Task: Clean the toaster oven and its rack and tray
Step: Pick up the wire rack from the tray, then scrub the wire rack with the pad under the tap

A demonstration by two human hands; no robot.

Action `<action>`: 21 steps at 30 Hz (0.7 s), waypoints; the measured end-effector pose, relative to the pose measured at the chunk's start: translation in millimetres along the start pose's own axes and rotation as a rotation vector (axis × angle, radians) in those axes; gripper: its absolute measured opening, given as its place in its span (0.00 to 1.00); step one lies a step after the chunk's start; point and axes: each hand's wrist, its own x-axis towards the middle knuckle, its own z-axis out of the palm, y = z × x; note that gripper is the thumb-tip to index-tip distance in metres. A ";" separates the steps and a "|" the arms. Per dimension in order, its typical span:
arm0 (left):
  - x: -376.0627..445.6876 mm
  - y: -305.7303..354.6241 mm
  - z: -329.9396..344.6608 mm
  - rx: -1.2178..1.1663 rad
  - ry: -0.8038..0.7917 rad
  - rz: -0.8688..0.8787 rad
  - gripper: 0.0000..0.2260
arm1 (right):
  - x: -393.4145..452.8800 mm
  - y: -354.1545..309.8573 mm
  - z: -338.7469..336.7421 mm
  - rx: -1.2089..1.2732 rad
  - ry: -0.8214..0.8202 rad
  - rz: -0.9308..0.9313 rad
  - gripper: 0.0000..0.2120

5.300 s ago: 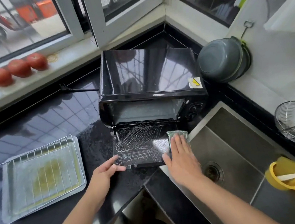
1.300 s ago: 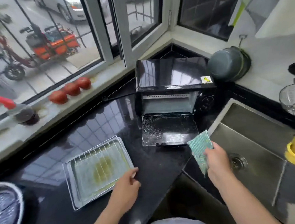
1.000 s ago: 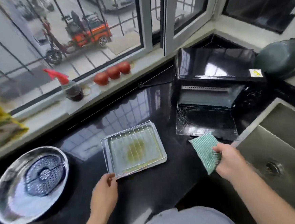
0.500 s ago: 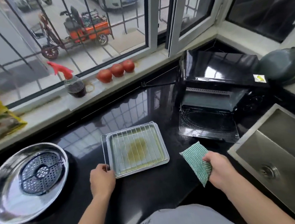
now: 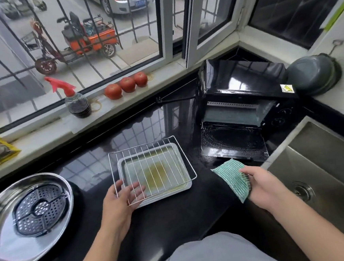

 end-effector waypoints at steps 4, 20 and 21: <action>-26.2 8.1 32.5 -0.014 -0.151 -0.035 0.13 | -0.3 -18.5 -21.6 0.018 0.157 0.002 0.13; -99.2 -48.3 233.9 0.182 -0.539 -0.096 0.11 | -34.9 -60.5 -156.5 -0.619 0.141 -0.342 0.23; -109.2 -55.0 250.1 0.188 -0.560 -0.100 0.11 | -34.2 -63.6 -168.9 -0.755 0.250 -0.371 0.30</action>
